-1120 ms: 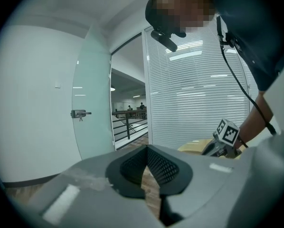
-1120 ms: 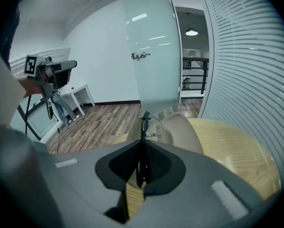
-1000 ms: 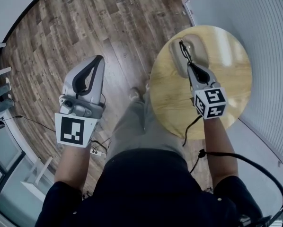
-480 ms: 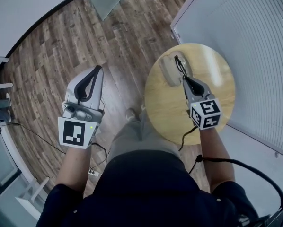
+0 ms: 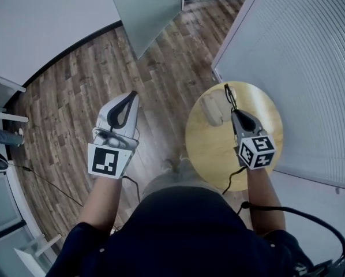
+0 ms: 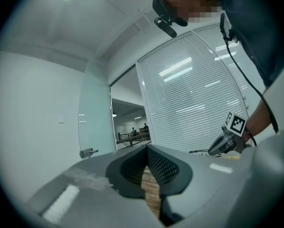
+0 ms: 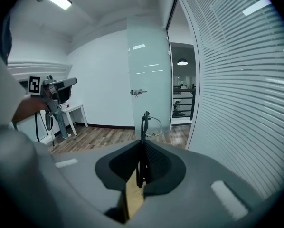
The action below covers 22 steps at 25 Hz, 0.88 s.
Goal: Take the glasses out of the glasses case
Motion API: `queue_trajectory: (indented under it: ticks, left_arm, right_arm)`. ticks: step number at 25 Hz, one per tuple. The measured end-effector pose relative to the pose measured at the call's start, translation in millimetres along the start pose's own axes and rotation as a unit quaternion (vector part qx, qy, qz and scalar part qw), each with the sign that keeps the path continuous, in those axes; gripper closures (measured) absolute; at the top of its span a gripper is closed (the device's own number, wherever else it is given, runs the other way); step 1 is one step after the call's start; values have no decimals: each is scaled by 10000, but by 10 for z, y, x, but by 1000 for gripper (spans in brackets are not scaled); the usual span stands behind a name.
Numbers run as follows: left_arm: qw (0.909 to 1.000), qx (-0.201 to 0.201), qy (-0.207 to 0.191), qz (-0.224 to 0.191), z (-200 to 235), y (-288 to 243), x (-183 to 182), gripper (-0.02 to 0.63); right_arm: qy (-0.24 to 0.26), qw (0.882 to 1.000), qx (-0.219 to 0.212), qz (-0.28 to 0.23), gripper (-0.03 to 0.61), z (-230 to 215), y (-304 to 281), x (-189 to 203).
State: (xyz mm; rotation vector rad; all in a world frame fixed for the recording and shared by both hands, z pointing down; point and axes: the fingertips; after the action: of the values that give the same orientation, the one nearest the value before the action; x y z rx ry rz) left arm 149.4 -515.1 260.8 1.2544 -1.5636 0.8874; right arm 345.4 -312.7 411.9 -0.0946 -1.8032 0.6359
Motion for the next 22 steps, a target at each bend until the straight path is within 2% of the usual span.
queue_trajectory:
  ticks: [6,11,17,22]
  left_arm:
    - [9996,-6,48,-290,195,29,-371,609]
    - [9987,7,170,-476,350,61,-634,609]
    - [9948,-193,-107,-990,545,57,-1159,610]
    - [9958,83,-276,-864,516,-122,-1238,609]
  right_arm:
    - [75,9998,33,-181,545,174,250,-328]
    - [33,9985,42,-554,545,287,383,-688]
    - [17,9920,45,-1259,545,323,689,-1161]
    - [45,9871,293,-1571,545,215,841,-1388]
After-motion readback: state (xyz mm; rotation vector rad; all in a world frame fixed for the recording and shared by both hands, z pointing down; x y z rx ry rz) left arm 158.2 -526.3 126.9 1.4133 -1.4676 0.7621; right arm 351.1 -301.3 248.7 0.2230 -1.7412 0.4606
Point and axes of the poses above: the fingertips, and each gripper's own axes: y backward along the fingers, z to its left, x out of its underside, and after that the axes turned 7 degrees about -y, right-handed
